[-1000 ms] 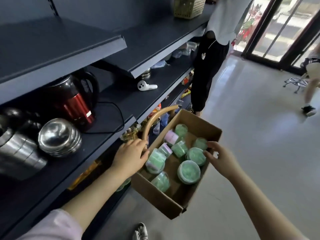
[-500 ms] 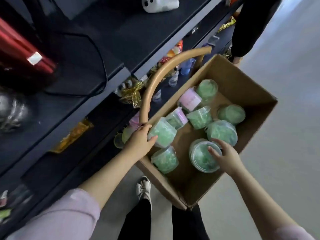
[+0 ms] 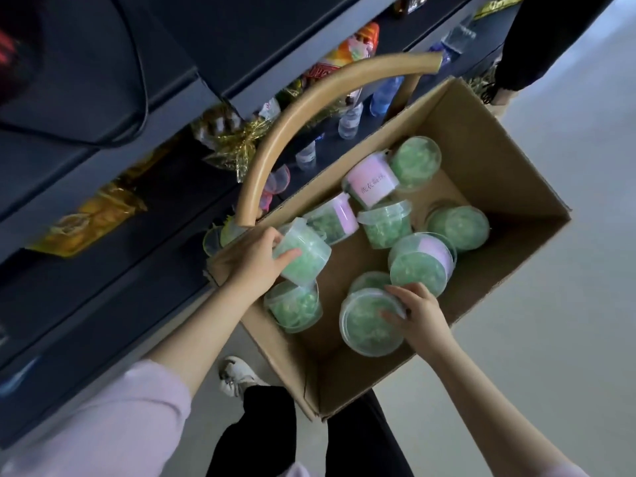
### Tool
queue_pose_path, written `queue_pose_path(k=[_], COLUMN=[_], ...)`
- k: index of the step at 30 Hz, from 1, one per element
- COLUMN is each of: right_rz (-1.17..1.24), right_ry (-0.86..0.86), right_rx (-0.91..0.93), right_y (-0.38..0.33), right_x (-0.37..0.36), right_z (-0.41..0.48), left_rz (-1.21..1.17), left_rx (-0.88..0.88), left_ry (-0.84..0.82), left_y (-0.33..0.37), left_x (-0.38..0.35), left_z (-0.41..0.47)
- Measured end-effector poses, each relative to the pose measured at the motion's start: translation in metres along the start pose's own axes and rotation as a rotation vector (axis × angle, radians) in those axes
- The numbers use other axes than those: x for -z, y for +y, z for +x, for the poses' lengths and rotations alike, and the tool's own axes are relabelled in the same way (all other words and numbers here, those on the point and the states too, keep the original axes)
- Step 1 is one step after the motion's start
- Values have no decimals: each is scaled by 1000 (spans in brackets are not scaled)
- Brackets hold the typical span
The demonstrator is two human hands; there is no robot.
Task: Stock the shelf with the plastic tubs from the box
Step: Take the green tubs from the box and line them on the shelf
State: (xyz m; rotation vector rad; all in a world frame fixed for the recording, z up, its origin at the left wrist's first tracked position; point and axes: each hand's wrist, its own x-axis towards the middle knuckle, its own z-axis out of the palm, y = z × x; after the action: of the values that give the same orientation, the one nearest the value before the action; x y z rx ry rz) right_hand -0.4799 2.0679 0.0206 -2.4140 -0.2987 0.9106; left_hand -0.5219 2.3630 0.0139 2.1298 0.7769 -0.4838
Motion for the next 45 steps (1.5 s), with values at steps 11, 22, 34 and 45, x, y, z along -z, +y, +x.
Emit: queue_pose_path(k=[11,22,34,45], right_rz=[174,903,1126,1107], right_ry=[122,591,541,261], right_rx=[-65,-14,540,807], right_y=[-22,-168,-420,-592], right_x=[-14,39,102,118], right_z=[-12,-121,-274,-275], left_rz=[-68,26,128,251], left_rx=[-112,-508,-794,-610], left_ry=[50,344,781,1324], left_y=[-30,-8,28,16], left_x=[20,176,392,496], left_z=[-42,-193,-418,-476])
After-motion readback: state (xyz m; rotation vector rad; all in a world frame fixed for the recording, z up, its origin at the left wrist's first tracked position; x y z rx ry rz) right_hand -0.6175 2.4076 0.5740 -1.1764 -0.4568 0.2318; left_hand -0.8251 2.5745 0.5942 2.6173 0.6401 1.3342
